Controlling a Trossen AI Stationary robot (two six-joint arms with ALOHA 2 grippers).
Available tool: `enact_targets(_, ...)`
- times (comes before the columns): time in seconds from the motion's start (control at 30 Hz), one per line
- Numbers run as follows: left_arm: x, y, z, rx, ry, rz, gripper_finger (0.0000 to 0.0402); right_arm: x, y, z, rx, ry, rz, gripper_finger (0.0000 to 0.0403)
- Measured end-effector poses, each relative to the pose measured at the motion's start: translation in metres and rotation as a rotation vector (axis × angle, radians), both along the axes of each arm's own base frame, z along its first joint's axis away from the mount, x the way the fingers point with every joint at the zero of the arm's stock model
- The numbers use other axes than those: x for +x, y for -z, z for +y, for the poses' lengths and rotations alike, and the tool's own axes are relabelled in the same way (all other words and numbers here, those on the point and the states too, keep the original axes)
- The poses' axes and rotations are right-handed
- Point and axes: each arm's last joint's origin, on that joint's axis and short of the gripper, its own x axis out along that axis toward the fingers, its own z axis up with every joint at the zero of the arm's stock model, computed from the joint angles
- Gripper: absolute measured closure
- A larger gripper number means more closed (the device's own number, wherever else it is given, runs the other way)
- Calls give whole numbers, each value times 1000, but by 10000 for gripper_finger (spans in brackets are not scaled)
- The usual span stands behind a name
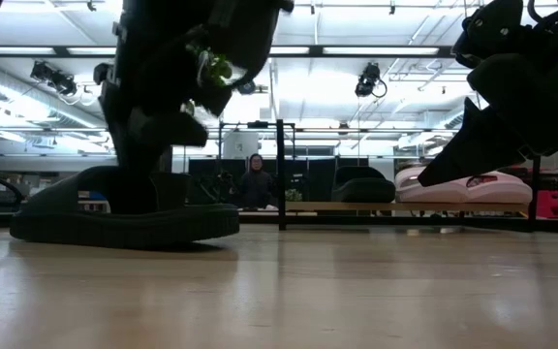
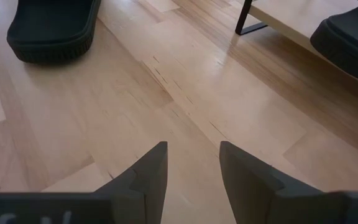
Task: Pick and place slides into the shelf
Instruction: Put the black slide on the shelf
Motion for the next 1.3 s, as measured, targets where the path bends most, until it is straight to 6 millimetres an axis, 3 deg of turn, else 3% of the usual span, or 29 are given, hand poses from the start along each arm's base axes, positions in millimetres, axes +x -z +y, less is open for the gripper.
enact_targets(0.27,-10,14,3,19,-19,54,244,0,0,0,0,0,0,251)
enact_targets(0.37,-11,14,3,13,1,67,282,0,0,0,0,0,0,251)
enact_targets(0.53,-12,14,1,4,51,93,380,-2,0,1,-10,-8,12,251)
enact_targets(0.73,-12,4,-20,-1,118,69,386,-14,-7,7,-10,-33,19,251)
enact_targets(0.9,-4,-27,-40,-25,184,3,387,-22,-10,15,-8,-72,18,251)
enact_targets(1.07,13,-76,-55,-29,292,-171,387,-26,-10,19,-1,-82,16,251)
enact_targets(1.3,28,-136,-49,12,449,-331,387,-29,-10,21,0,-90,16,251)
